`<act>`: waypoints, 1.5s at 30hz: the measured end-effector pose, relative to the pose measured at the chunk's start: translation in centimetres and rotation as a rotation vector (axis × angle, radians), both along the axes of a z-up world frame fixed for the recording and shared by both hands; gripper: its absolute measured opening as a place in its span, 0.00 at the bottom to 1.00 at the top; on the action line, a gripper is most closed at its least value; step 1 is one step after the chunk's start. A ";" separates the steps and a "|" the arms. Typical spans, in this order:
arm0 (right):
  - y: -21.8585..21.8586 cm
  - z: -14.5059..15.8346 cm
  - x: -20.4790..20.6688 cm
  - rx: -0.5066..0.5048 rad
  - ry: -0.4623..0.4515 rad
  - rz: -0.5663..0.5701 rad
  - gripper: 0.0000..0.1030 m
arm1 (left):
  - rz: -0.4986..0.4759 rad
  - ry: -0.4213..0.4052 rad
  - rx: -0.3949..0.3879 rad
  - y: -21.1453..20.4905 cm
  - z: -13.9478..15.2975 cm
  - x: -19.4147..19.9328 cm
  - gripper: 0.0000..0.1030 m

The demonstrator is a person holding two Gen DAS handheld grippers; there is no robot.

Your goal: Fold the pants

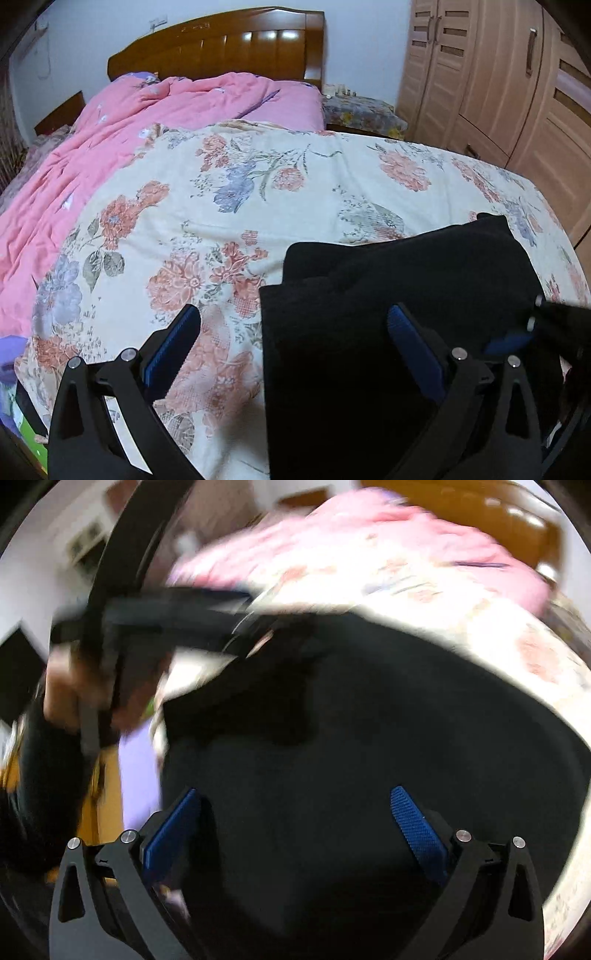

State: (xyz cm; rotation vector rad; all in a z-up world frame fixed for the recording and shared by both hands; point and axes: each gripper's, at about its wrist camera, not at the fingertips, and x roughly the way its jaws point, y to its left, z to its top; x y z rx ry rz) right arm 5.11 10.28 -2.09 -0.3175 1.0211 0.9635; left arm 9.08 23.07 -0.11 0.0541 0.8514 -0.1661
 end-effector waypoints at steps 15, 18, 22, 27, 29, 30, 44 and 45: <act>0.4 1.7 -2.5 0.044 -0.035 -0.058 0.96 | 0.068 -0.012 0.058 1.8 -0.1 -3.0 0.98; -1.7 2.5 -1.6 0.006 -0.109 -0.243 0.96 | 0.073 -0.036 0.050 1.5 0.5 -4.0 0.98; -5.6 2.7 -2.7 0.025 -0.124 -0.391 0.96 | 0.005 -0.095 0.047 -1.5 2.0 -7.0 0.98; -8.0 1.2 -6.9 0.039 -0.098 -0.463 0.96 | -0.134 -0.120 0.058 -6.6 1.7 -10.3 0.98; -9.1 -0.3 -7.6 0.021 -0.074 -0.467 0.96 | -0.161 -0.085 0.106 -8.5 -0.1 -10.6 0.98; -9.3 -0.9 -7.9 0.010 -0.086 -0.467 0.96 | -0.168 -0.061 0.128 -9.1 -1.1 -10.6 0.98; -14.3 2.7 -7.8 0.032 -0.246 -0.512 0.96 | -0.146 -0.092 0.065 -8.4 0.5 -12.0 0.98; -15.5 3.6 -5.9 0.065 -0.256 -0.565 0.96 | -0.151 -0.108 0.049 -8.5 1.1 -11.7 0.98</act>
